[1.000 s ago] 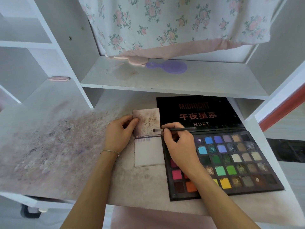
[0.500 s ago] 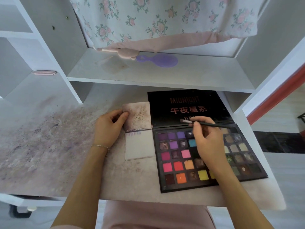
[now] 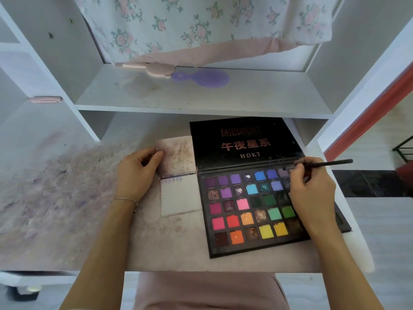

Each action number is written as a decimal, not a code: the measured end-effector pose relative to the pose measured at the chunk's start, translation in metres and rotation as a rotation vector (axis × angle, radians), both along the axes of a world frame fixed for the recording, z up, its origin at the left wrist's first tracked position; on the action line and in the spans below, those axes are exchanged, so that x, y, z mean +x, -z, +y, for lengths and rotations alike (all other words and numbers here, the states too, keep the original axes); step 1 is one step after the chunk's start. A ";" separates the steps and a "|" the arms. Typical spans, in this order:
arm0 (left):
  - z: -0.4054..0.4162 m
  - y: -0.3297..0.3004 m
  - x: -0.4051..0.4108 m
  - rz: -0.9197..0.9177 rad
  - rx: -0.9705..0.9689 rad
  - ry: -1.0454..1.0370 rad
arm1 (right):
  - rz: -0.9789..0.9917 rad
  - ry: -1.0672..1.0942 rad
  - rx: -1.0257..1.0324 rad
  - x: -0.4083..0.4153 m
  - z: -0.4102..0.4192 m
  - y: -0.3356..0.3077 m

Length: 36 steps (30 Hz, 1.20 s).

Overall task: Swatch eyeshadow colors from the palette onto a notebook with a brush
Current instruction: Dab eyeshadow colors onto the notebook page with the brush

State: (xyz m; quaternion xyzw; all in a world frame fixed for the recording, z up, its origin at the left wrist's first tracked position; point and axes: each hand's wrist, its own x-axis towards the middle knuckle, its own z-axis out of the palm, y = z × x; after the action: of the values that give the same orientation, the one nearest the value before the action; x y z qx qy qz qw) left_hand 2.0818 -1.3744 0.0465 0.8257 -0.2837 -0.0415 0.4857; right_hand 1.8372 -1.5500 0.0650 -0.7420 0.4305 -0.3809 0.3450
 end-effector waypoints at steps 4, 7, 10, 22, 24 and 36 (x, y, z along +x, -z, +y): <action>0.001 0.000 0.001 -0.013 0.011 0.004 | 0.074 -0.020 -0.013 -0.001 -0.004 0.003; 0.000 0.000 0.001 -0.010 0.008 0.010 | 0.146 -0.027 -0.004 -0.001 -0.007 0.005; 0.000 0.000 0.001 -0.020 0.013 0.008 | 0.147 -0.006 -0.014 -0.003 -0.009 0.004; 0.000 0.002 0.002 -0.033 0.012 0.020 | 0.106 -0.011 0.007 0.001 -0.005 0.005; 0.000 0.003 0.002 -0.027 0.004 0.018 | 0.097 0.006 0.011 0.000 -0.005 0.005; 0.000 0.004 0.003 0.002 0.004 0.015 | -0.104 -0.320 0.101 0.042 0.034 -0.011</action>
State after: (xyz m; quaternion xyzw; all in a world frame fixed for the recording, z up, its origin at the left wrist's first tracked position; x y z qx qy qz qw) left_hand 2.0847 -1.3747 0.0428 0.8245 -0.2896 -0.0465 0.4838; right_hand 1.8788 -1.5159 0.0757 -0.7622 0.3069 -0.3366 0.4600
